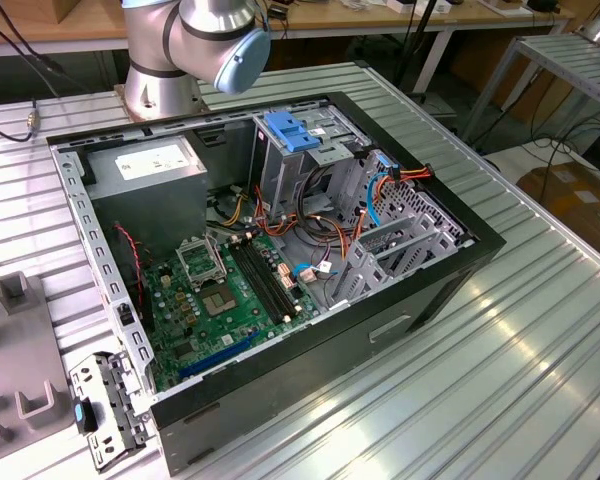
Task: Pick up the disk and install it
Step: 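Pick up the disk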
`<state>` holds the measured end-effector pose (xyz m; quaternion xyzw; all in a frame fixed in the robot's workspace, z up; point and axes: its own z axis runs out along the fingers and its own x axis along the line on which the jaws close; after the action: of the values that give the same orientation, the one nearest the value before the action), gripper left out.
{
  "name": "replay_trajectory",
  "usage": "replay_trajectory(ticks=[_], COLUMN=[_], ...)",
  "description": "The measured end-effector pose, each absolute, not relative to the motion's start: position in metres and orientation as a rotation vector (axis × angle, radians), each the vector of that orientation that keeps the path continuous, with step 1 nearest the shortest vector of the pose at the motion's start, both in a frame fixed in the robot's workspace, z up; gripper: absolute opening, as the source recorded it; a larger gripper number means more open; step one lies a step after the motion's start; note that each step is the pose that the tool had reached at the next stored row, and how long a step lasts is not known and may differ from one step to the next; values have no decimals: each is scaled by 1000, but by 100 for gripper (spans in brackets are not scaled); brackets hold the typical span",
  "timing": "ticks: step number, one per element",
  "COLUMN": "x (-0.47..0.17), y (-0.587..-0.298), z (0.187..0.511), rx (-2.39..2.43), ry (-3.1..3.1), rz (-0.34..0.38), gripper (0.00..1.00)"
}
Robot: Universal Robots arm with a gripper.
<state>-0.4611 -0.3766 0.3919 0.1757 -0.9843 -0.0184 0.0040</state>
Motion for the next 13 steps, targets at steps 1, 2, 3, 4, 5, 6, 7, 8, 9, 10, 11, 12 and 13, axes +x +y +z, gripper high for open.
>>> replay_trajectory(ticks=[1, 2, 3, 4, 5, 6, 7, 8, 9, 10, 11, 12, 13], x=[-461, -461, -461, -461, -461, -461, -461, -461, -461, -461, -461, -461, -461], y=[-377, -377, -377, -377, -377, -377, -377, -377, -377, -377, -377, -377, -377], z=[392, 392, 392, 392, 392, 392, 392, 392, 392, 392, 392, 392, 392], rx=[551, 551, 551, 551, 551, 551, 551, 552, 554, 557, 559, 563, 567], ry=[-3084, -3084, -3084, -3084, -3084, -3084, -3084, -3084, -3084, -3083, -3083, -3082, -3081], rz=[-58, -58, -58, -58, -58, -58, -58, -58, -58, -58, -58, -58, -58], gripper=[11, 11, 11, 11, 11, 11, 11, 11, 11, 11, 11, 11, 11])
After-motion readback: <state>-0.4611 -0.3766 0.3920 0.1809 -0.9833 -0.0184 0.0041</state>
